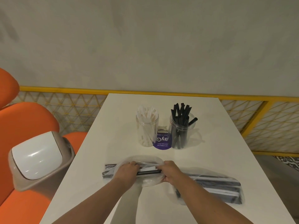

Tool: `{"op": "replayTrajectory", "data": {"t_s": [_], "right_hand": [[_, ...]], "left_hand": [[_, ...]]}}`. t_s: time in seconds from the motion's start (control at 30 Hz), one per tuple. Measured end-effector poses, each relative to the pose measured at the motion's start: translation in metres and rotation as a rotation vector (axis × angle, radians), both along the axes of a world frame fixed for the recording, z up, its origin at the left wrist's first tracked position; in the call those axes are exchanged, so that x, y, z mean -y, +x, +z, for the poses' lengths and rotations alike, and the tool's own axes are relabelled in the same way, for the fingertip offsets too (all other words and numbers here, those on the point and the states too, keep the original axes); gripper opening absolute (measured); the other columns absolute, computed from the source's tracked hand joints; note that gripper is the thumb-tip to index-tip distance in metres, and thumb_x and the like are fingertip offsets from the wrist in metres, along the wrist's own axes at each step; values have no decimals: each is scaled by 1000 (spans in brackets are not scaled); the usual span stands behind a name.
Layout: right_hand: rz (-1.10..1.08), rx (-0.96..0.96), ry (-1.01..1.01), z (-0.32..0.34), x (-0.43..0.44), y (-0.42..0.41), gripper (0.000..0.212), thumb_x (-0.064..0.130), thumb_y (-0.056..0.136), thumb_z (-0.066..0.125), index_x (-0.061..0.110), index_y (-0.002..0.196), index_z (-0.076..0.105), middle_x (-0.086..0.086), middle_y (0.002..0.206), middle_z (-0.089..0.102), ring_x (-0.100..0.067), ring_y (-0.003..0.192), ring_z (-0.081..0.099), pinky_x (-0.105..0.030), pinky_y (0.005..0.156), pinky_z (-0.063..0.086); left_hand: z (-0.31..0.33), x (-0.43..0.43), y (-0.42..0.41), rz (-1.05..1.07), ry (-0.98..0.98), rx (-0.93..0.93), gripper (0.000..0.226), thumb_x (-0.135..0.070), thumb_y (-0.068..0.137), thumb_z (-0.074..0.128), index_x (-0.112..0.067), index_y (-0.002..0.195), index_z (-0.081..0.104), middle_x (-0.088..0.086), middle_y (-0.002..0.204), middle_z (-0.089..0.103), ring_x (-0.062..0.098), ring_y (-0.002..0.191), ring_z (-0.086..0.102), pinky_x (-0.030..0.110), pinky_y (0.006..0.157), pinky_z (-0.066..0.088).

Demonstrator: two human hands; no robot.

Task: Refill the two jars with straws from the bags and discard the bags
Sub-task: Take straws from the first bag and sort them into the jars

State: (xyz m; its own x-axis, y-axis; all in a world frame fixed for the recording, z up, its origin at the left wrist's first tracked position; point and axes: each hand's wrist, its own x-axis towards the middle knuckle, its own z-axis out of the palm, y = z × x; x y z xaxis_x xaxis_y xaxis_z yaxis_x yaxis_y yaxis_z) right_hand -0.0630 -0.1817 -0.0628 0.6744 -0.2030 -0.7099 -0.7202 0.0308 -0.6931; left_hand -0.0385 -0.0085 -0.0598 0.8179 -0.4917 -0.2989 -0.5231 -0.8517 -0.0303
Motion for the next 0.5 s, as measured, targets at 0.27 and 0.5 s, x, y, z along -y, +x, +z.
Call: {"op": "replayTrajectory", "data": {"t_s": [0.27,0.5], "right_hand": [[-3,31,-16,2,0,1,9,4,82,52,9,85,58,-18,95,65,-34,89,65,-44,77,56],[276,59,-237,4,-2,-2,23,27,87,55,13,104,60,-9,104,65,-26,94,62,-23,56,47]], "left_hand": [[5,-9,6,120,-211,-217,31,-24,88,56,-21,119,61,1,117,64,21,110,58,25,90,42],[33,-16,17,227,-442,-416,26,-24,82,67,-15,107,67,-4,89,60,13,84,56,19,70,37]]}}
